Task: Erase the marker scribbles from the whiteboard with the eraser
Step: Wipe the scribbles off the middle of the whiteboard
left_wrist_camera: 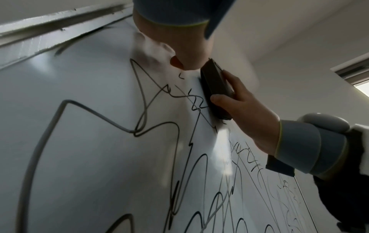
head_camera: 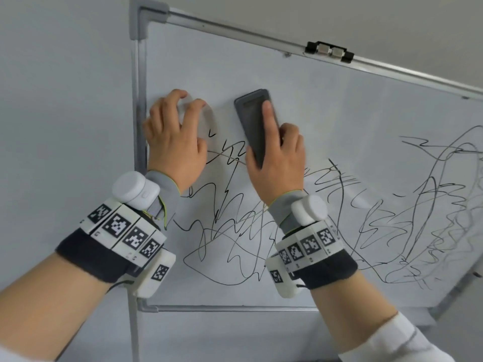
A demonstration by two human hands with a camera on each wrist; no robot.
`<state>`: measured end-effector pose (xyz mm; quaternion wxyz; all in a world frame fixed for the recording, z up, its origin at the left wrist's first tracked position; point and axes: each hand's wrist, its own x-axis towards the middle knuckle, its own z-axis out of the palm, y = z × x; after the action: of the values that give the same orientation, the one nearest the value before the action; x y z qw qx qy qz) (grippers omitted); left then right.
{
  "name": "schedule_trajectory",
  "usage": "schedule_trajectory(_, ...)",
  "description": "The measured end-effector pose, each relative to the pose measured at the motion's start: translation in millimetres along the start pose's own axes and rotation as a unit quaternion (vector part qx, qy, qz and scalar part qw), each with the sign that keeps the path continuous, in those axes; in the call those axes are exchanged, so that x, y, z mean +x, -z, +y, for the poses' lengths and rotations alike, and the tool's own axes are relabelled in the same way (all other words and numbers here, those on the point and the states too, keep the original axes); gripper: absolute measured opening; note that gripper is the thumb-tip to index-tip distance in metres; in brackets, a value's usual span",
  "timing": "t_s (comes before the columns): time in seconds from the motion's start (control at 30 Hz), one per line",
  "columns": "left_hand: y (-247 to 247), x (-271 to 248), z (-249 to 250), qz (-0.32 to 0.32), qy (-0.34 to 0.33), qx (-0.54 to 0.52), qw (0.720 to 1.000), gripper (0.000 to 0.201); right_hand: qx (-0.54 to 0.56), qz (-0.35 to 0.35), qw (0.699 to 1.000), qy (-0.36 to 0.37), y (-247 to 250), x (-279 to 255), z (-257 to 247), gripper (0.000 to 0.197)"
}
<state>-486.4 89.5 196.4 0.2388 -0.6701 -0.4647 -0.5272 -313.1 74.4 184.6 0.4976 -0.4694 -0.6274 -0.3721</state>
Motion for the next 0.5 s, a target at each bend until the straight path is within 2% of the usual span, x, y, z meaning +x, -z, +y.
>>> schedule_trajectory(0.1,0.2,0.2,-3.5,-0.002,-0.003,-0.008,1.000,0.059,0.010,0.037,0.997,-0.060,5.7,14.2,11.6,0.068)
schedule_trajectory(0.17,1.8,0.6,-6.6,0.003,-0.002,-0.012,1.000,0.058,0.014,0.044,0.996,-0.073,4.6,19.1,8.6,0.068)
schedule_trajectory(0.4,0.6,1.5,-5.7,0.011,-0.007,-0.018,1.000,0.053,0.022,-0.038,0.999,0.030,-16.2,-12.4,-34.2,0.065)
schedule_trajectory(0.5,1.6,-1.4,-9.3,0.012,0.005,-0.008,1.000,0.055,0.019,-0.019,1.000,0.014,-12.5,-6.3,-25.1,0.066)
